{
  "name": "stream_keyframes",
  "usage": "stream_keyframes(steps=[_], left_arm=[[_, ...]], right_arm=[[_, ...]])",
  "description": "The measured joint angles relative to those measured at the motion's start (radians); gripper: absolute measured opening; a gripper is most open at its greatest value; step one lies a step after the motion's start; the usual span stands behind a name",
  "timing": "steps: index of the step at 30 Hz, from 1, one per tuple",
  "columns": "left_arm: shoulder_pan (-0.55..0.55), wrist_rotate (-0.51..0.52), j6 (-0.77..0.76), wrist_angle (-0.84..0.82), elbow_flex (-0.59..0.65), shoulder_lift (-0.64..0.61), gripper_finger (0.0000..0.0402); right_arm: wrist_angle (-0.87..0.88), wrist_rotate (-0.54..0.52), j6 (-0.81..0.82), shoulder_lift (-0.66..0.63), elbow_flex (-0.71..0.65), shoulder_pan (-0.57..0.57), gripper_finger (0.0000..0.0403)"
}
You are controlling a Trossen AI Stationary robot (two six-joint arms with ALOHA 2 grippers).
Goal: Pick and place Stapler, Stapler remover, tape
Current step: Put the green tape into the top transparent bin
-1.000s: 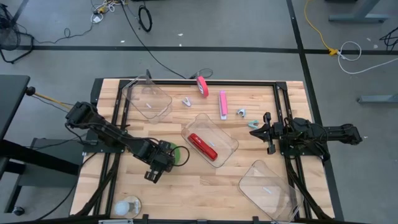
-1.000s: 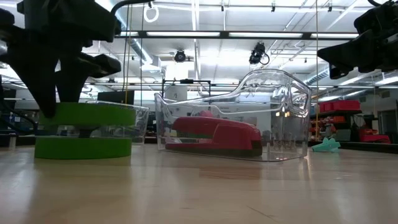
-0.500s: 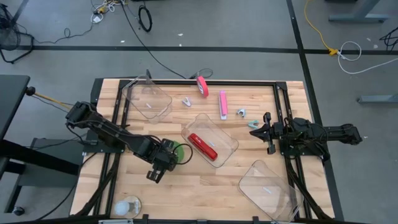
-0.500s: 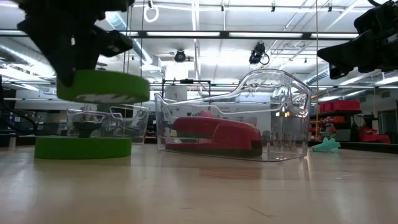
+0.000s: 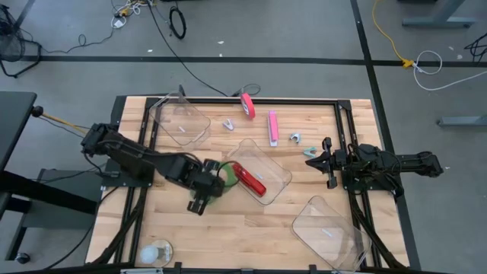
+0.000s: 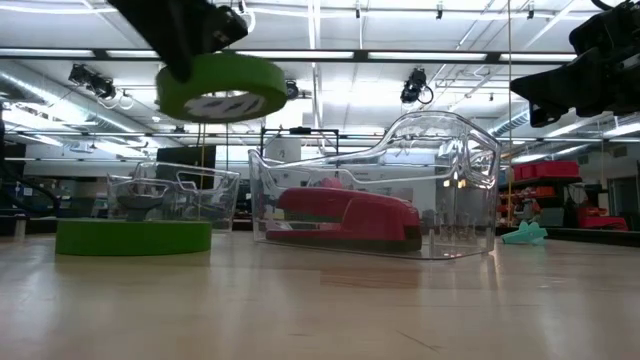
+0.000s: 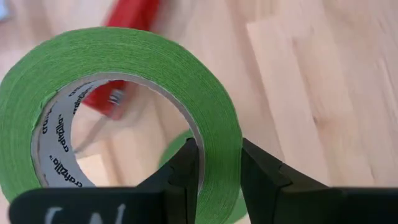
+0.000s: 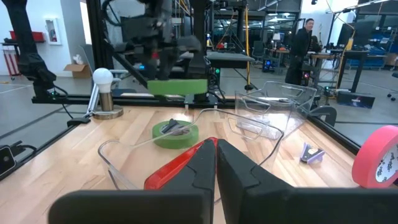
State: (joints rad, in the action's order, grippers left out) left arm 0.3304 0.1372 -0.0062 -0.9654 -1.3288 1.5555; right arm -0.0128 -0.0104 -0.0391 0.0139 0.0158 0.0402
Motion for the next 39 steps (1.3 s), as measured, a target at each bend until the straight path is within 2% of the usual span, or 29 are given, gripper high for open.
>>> stream_keyframes(steps=[8, 19, 32, 39], left_arm=[[-0.120, 0.001, 0.005, -0.034, -0.071, 0.000, 0.0094], [-0.283, 0.005, 0.018, -0.074, -0.081, 0.000, 0.0094], [-0.471, 0.069, 0.020, -0.386, -0.081, 0.000, 0.0094], [-0.566, 0.069, 0.011, -0.464, -0.081, 0.000, 0.0094]], right_arm=[[0.000, 0.000, 0.000, 0.000, 0.000, 0.000, 0.0018], [0.000, 0.000, 0.000, 0.000, 0.000, 0.000, 0.0018], [0.000, 0.000, 0.000, 0.000, 0.000, 0.000, 0.0018], [0.000, 0.000, 0.000, 0.000, 0.000, 0.000, 0.0018]])
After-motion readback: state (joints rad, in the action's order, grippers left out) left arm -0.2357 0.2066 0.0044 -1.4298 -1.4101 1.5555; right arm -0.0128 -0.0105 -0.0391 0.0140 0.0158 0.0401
